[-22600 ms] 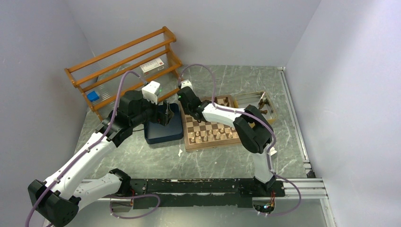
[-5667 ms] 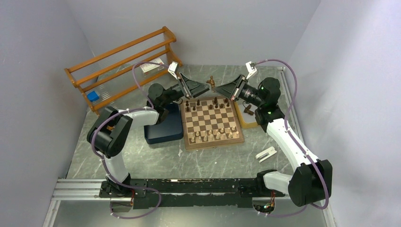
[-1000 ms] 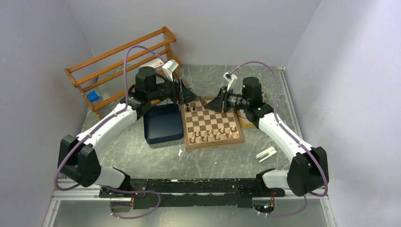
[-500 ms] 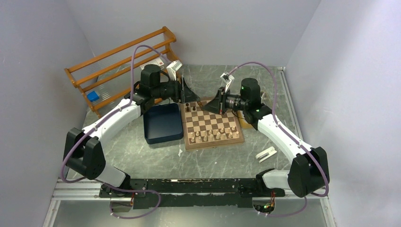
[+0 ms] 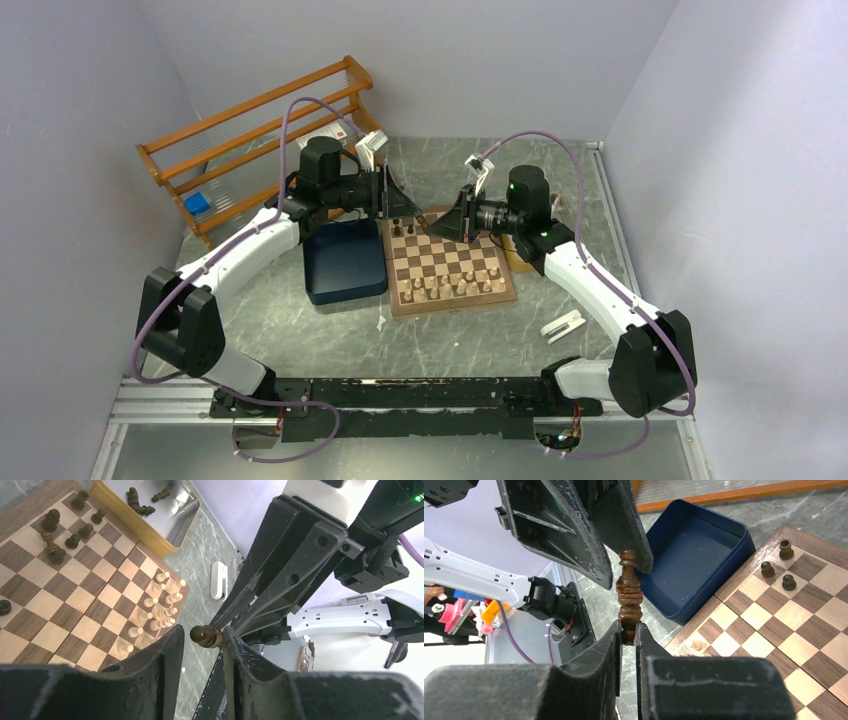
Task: Set up the chess pieces on the board
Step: Pick up the chess piece from the storage box.
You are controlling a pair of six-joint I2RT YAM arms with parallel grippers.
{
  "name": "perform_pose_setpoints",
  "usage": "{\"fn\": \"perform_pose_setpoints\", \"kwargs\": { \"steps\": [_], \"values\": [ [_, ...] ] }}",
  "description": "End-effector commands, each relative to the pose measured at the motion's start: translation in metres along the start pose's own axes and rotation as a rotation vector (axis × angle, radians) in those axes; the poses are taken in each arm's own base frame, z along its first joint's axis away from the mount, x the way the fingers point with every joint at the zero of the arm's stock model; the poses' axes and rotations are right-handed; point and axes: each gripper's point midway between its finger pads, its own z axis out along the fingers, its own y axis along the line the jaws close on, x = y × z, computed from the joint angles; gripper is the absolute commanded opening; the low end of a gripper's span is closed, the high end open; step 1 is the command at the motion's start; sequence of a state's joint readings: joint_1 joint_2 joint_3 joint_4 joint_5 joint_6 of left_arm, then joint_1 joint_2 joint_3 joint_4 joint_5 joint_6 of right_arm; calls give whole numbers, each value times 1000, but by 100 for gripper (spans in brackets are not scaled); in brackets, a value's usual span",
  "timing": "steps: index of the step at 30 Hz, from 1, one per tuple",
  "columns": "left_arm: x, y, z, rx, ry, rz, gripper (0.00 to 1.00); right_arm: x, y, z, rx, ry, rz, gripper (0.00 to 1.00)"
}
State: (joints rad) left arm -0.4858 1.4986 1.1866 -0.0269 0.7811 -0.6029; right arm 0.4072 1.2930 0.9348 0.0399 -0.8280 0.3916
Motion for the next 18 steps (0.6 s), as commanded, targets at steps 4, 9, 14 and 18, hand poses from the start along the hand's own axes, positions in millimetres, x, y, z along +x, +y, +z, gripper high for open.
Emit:
{"fn": "perform_pose_setpoints", "kwargs": {
  "steps": [4,9,14,18],
  "values": [
    [-7,-4,3,37,6,6,35,2,3,2,-20,10,-11,0],
    [-7,0,6,32,8,7,25,6,0,2,-15,23,-7,0],
    [-10,-2,7,57,-3,10,37,10,-3,3,-12,38,1,0],
    [-10,-6,7,78,2,10,34,11,-4,4,-10,42,3,0]
  ]
}}
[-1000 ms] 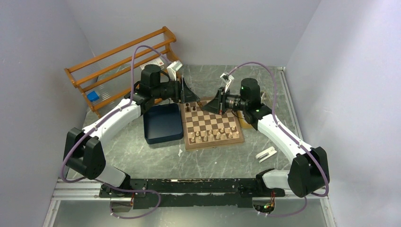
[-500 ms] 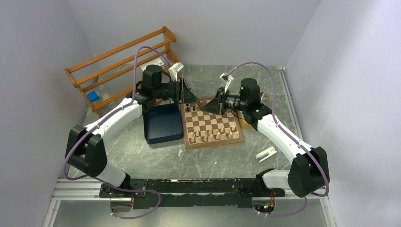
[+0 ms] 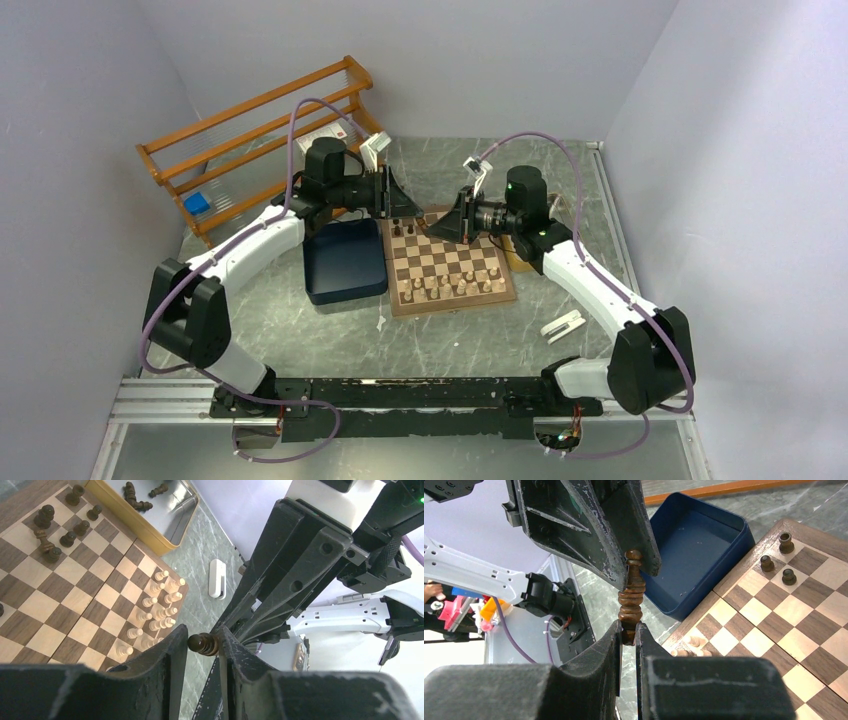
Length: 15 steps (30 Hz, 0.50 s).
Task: Set up the chess pieces on the board
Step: Pick up the chess piece from the storage box.
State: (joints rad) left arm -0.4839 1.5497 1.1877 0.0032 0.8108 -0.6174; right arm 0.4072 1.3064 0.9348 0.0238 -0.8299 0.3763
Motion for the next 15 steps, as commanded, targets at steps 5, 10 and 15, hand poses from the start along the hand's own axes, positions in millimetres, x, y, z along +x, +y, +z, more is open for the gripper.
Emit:
{"fn": "perform_pose_setpoints", "kwargs": {
  "steps": [5,10,15],
  "values": [
    [-18,-17,-5,46,-32,53,36,5,0,4,-18,27,0,0],
    [-18,-15,-5,43,-32,49,35,6,-2,4,-15,31,2,0],
    [-17,-9,-6,23,-31,45,33,4,-2,4,-9,27,-2,0]
  ]
}}
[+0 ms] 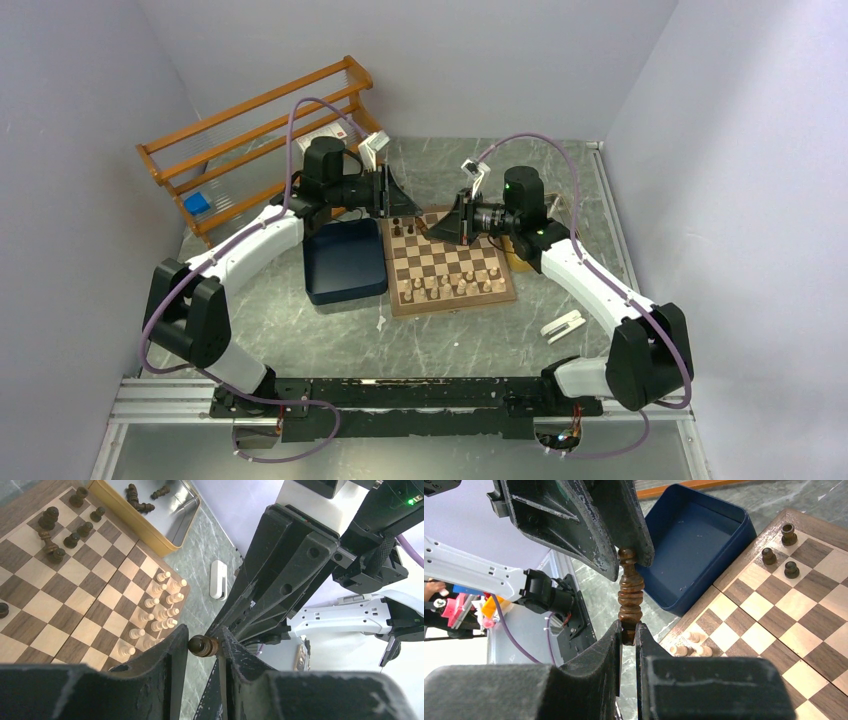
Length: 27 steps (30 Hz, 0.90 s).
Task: Set up the chess pieces on the board
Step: Pick up the chess piece from the storage box.
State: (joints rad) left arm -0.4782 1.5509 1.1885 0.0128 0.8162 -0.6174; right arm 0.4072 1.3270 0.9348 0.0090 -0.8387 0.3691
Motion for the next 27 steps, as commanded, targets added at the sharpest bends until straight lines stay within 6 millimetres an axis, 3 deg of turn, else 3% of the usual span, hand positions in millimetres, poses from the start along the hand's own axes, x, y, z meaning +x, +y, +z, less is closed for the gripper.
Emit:
{"fn": "perform_pose_setpoints", "kwargs": {
  "steps": [1,8,14,20,24,27],
  "values": [
    [-15,-8,-6,14,-26,39,32,-3,3,2,-8,0,-24,0],
    [-16,-3,-9,-29,-28,50,26,-6,1,2,5,-8,-22,0],
    [-16,-3,-9,-28,-24,63,12,-2,-2,2,21,-1,5,0],
    [-18,4,-8,-62,-30,68,5,2,-10,1,59,-2,26,0],
    [-30,22,-8,-203,-63,123,5,3,-37,-7,184,-13,101,0],
    [-39,35,-4,-371,-75,222,5,1,-74,-28,326,-50,212,0]
  ]
}}
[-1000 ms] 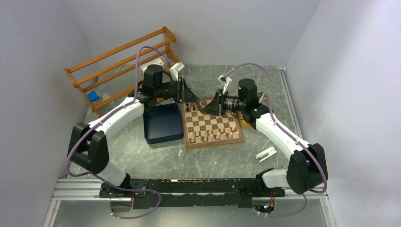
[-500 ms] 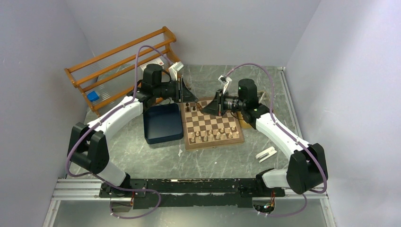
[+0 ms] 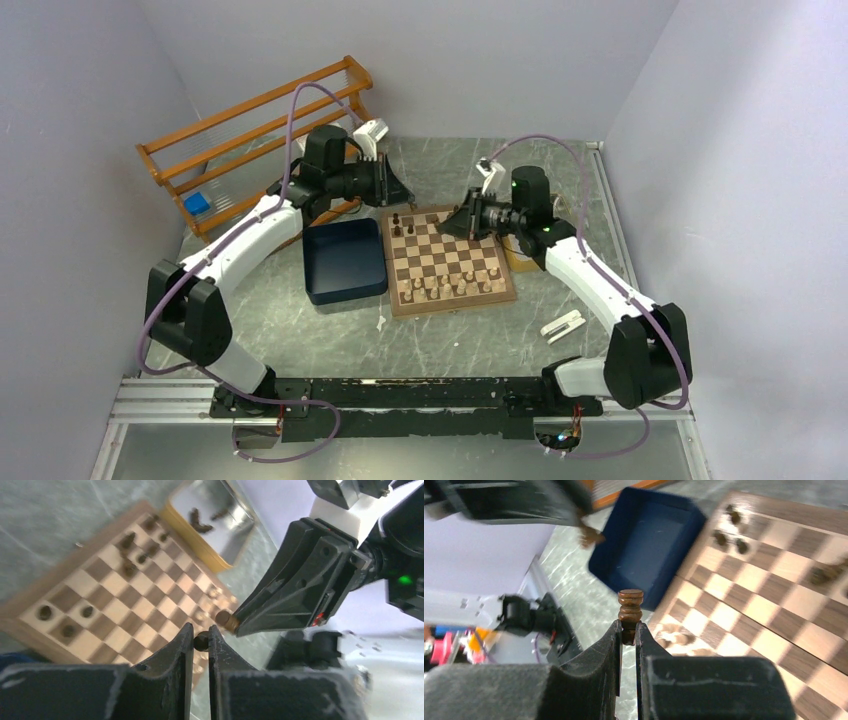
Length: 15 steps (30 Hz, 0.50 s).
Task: Set up the chess pieces on the board
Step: Pick up the chess piece from the storage box.
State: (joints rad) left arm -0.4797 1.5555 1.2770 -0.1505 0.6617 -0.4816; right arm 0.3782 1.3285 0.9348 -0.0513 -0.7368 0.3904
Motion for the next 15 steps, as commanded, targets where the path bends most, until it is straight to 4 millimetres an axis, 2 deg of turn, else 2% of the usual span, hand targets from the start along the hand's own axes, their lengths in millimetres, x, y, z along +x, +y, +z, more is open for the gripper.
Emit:
{"fn": "perform_pose_setpoints", "kwargs": {
  "steps": [1,6,9,12,15],
  "values": [
    [-22,17,7,-255,-51,171,5,-5,-59,-21,236,-48,164,0],
    [-27,6,41,-339,-83,276,7,-20,-97,-55,436,-146,216,0],
    [-22,4,67,-399,-86,343,5,-31,-107,-76,518,-214,218,0],
    [-11,12,93,-472,-82,392,5,-41,-110,-96,581,-278,205,0],
    [-4,35,107,-544,-82,400,5,-48,-104,-109,611,-327,174,0]
  ]
}}
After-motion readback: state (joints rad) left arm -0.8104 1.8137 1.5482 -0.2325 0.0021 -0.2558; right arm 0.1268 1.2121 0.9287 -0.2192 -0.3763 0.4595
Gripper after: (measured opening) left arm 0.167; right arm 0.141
